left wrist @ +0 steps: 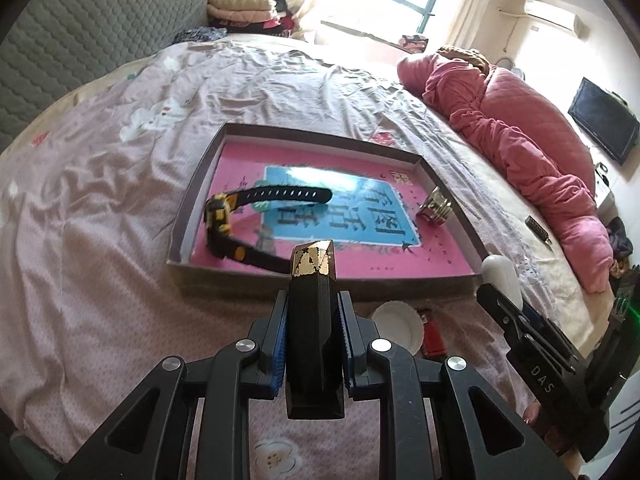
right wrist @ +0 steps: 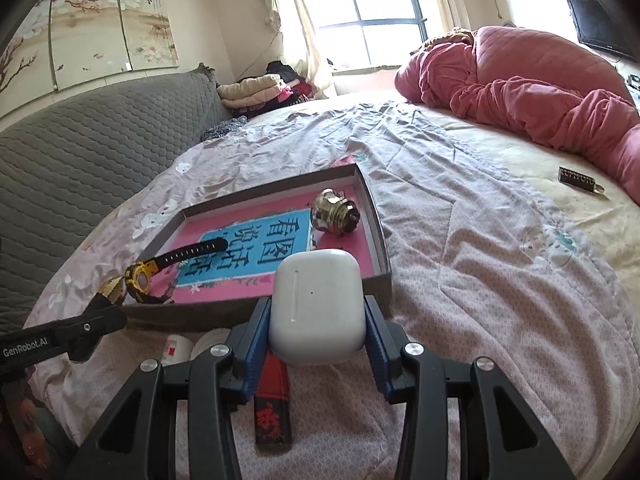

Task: Organize rigid objects
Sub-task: 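Carry the hair clipper over the grey box with left gripper while right gripper carries the earbud case there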

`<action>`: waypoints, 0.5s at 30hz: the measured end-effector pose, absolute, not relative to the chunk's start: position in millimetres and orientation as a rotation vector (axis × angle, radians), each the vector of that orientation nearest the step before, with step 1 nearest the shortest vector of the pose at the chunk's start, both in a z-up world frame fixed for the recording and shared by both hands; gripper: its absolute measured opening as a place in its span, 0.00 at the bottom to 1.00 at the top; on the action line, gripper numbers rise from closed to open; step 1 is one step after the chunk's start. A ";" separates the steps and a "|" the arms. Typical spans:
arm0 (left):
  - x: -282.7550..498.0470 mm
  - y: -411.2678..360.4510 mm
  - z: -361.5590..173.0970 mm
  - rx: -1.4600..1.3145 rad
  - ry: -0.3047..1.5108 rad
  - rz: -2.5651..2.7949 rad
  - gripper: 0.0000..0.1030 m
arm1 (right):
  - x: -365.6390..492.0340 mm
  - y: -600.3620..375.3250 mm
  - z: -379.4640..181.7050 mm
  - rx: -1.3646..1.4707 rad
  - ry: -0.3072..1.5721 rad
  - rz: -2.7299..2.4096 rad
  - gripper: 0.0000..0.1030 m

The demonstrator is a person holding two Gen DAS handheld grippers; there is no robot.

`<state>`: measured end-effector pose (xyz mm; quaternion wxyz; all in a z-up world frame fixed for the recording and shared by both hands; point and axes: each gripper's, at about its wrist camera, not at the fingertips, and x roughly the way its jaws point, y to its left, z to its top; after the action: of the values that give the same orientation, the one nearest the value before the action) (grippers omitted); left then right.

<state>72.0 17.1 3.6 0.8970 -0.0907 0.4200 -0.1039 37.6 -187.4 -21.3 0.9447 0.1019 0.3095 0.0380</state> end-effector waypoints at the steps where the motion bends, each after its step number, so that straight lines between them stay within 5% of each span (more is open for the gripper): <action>1: 73.7 15.1 4.4 -0.182 0.871 -0.217 0.21 | 38.7 -186.7 -20.7 0.202 0.627 0.079 0.43; 15: 101.4 3.4 9.5 -0.152 0.858 -0.218 0.21 | 53.1 -187.0 -12.9 0.199 0.590 0.090 0.43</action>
<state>101.4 3.4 9.5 0.9007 -0.0736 0.4149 -0.1054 53.1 -187.0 -12.9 0.9509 0.0980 0.2903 0.0444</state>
